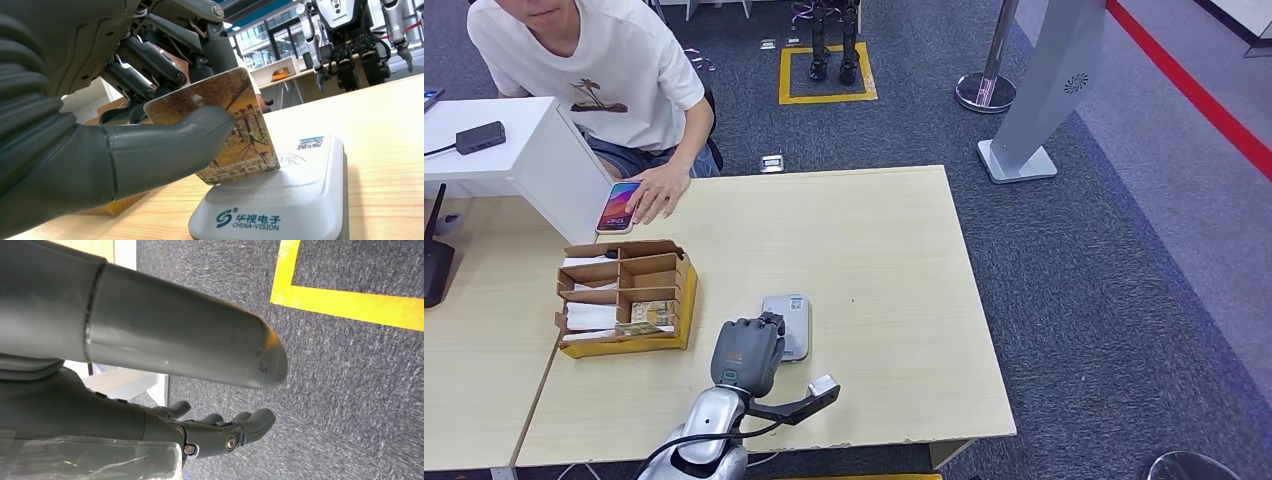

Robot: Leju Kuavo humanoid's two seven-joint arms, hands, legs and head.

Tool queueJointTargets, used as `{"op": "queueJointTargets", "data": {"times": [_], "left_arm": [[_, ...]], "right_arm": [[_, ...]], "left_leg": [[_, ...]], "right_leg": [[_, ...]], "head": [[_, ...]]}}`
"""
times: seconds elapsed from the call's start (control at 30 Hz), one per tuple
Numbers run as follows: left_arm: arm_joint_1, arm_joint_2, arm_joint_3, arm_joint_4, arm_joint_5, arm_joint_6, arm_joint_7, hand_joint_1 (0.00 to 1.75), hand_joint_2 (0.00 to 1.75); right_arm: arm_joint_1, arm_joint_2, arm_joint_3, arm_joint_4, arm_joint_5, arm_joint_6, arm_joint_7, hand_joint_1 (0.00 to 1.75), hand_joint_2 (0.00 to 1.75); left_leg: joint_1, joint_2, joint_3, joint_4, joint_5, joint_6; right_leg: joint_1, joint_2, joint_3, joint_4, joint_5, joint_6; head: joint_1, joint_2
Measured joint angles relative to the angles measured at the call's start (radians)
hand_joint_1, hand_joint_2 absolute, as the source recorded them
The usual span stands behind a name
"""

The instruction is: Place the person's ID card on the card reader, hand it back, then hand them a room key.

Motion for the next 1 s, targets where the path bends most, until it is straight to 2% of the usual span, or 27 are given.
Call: {"op": "queueJointTargets", "data": {"times": [0.5, 0.6, 0.73, 0.87, 1.0], "left_arm": [[-0.014, 0.001, -0.006, 0.026, 0.000, 0.018, 0.015, 1.75, 1.75], [-0.011, 0.007, -0.002, -0.033, 0.000, -0.002, 0.011, 1.75, 1.75], [-0.023, 0.029, 0.034, -0.177, 0.000, -0.055, -0.003, 1.75, 1.75], [-0.069, 0.076, 0.080, -0.304, 0.000, -0.105, 0.013, 1.75, 1.75], [-0.109, 0.120, 0.123, -0.353, 0.000, -0.119, 0.027, 1.75, 1.75]], "right_arm": [[0.000, 0.000, 0.002, 0.000, 0.000, 0.000, 0.001, 0.00, 0.00], [0.001, 0.000, 0.002, 0.000, 0.000, 0.000, 0.001, 0.00, 0.00], [0.003, 0.000, 0.002, 0.000, 0.000, 0.000, 0.001, 0.00, 0.00], [0.003, 0.000, 0.003, 0.000, 0.000, 0.002, 0.001, 0.00, 0.00], [0.003, 0.000, 0.011, 0.000, 0.000, 0.011, 0.006, 0.00, 0.00]], "left_leg": [[0.000, 0.000, 0.000, 0.000, 0.000, 0.000], [0.000, 0.000, 0.000, 0.000, 0.000, 0.000], [0.000, 0.000, 0.000, 0.000, 0.000, 0.000], [0.001, 0.000, 0.000, 0.000, 0.001, -0.001], [0.001, 0.000, 0.000, 0.000, 0.001, -0.001]], "right_leg": [[0.000, 0.000, 0.000, 0.000, 0.000, 0.000], [0.000, 0.000, 0.000, 0.000, 0.000, 0.000], [0.000, 0.000, 0.000, 0.000, 0.000, 0.000], [0.000, 0.000, 0.000, 0.000, 0.000, -0.001], [0.000, 0.000, 0.000, 0.001, 0.001, -0.001]], "head": [[0.000, 0.000], [0.000, 0.000], [0.000, 0.000], [0.000, 0.000], [0.000, 0.000]]}}
